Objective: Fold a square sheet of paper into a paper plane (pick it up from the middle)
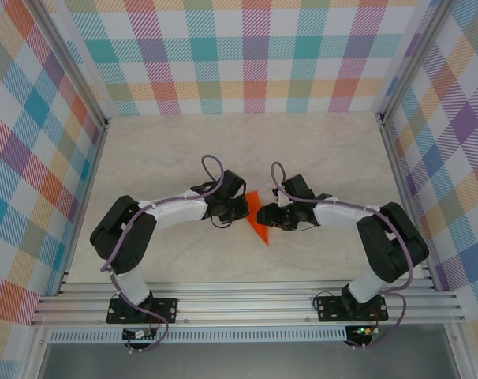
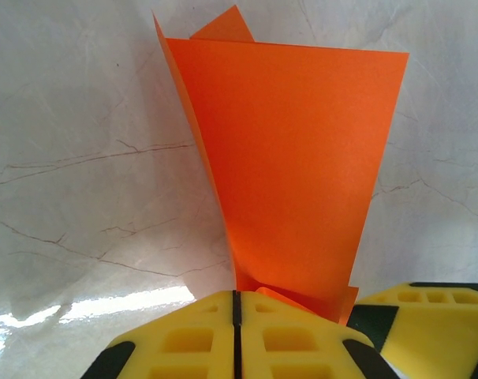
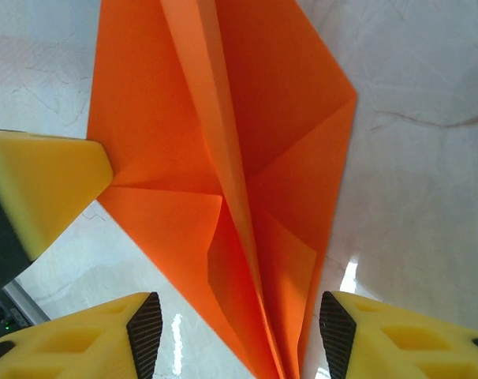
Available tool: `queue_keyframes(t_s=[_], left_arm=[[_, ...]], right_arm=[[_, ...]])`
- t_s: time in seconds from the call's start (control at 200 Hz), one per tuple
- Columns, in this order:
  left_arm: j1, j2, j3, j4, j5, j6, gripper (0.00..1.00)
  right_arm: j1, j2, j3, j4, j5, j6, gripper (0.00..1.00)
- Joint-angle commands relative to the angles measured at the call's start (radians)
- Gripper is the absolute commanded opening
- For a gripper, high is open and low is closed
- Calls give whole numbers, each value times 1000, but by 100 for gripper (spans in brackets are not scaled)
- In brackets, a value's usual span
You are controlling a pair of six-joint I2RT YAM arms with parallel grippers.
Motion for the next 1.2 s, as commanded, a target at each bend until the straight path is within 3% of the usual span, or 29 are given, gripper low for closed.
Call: queue_keyframes(t_s=[0.0,0.24,0.495,0.725,1.025,1.195], left_arm=[[-7,-23,-11,0,-4,18,9],[-7,-16,-1,-12,-7,21,9],[-7,-12,2,-16,-10,18,9],[-7,-14,4,-20,-17,15,9],[-7,-19,5,-31,-22,18,10],[-7,-23,1,-32,-23,17,10]], right_arm=[[0,31,40,-2,-39,-38,57],[2,64,53,3,-65,-51,52],[24,81,83,-48,-30,-90,36],[64,117,135,-115,40,-117,32],[104,147,181,-179,148,-131,34],[119,163,203,-211,181,-147,29]])
